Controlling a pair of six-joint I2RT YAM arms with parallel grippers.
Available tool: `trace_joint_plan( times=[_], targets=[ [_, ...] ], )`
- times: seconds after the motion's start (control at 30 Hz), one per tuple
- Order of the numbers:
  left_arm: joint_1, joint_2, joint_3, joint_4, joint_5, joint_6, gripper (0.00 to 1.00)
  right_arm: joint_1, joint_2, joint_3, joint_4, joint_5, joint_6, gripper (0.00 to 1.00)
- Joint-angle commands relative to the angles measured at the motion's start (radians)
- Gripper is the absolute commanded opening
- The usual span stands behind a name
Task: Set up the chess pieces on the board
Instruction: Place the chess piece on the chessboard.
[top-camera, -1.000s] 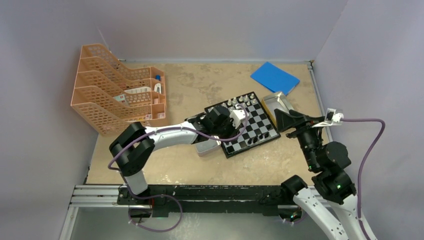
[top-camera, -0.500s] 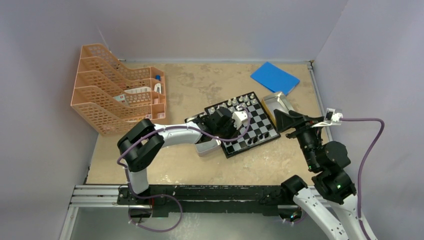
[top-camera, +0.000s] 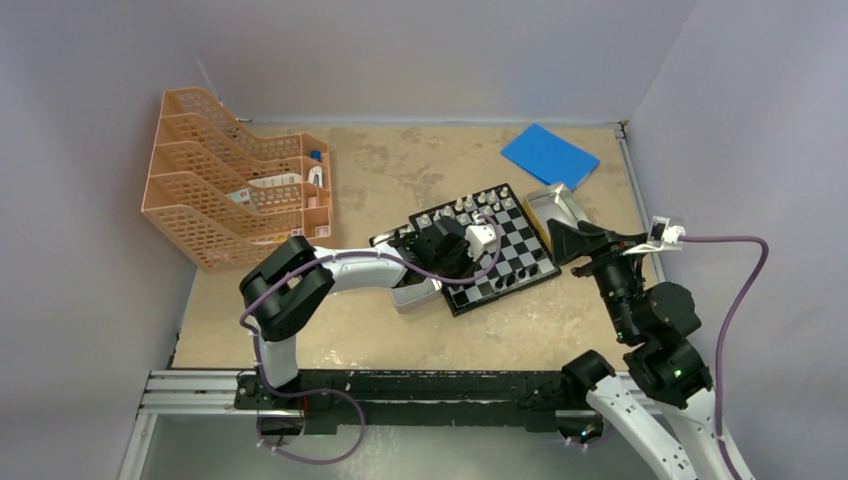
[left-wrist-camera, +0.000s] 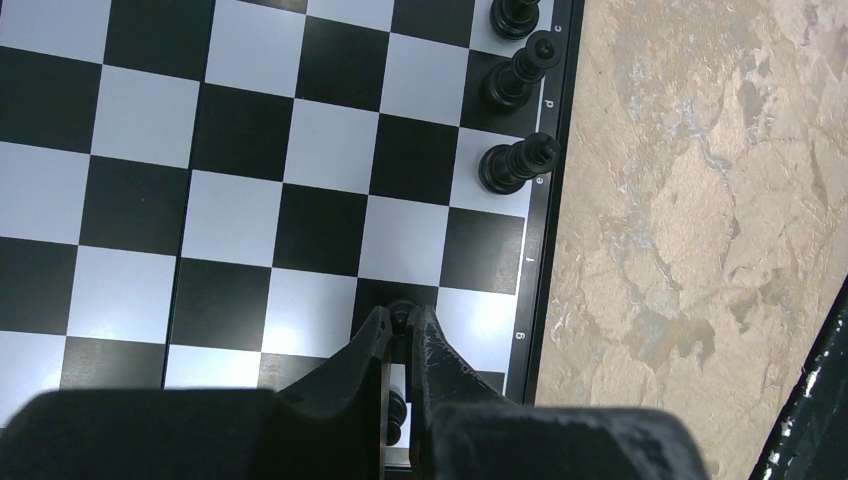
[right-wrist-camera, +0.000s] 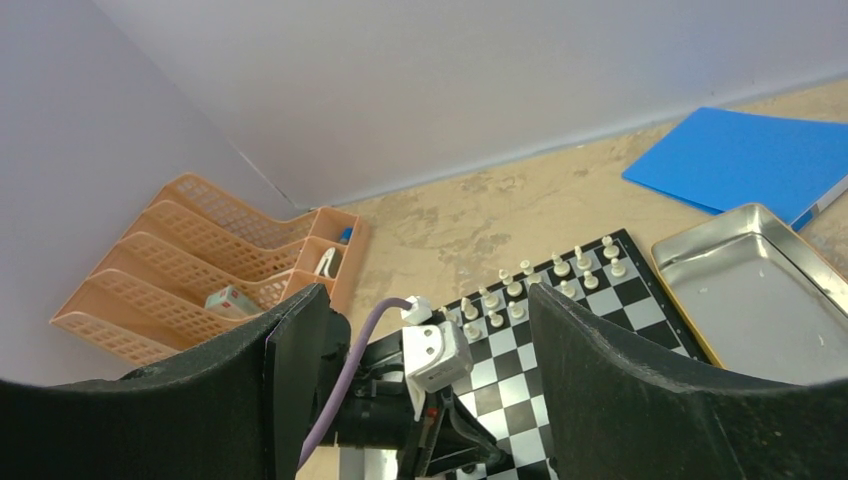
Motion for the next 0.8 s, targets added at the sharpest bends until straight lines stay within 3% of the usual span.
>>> trace_joint_plan(
  times=[0.0,0.13,0.63,0.77],
  targets=[
    [-0.003,-0.011,0.011,0.022,0.001,0.012,0.00,-0.004,0.001,0.038,0.032,0.006,-0.013,0.76],
    [-0.003,0.004,0.022,0.000,-0.003,0.018,0.01,-0.004,0.001,0.035,0.034,0.002,-0.009,0.76],
    [-0.003,-0.050,0.053,-0.025,0.006,0.022,0.29,-0.004,0.010,0.032,0.051,0.001,-0.005,0.76],
    [-0.003,-0.093,0.068,-0.036,0.008,0.025,0.33,-0.004,0.010,0.032,0.054,0.001,-0.005,0.76]
  ],
)
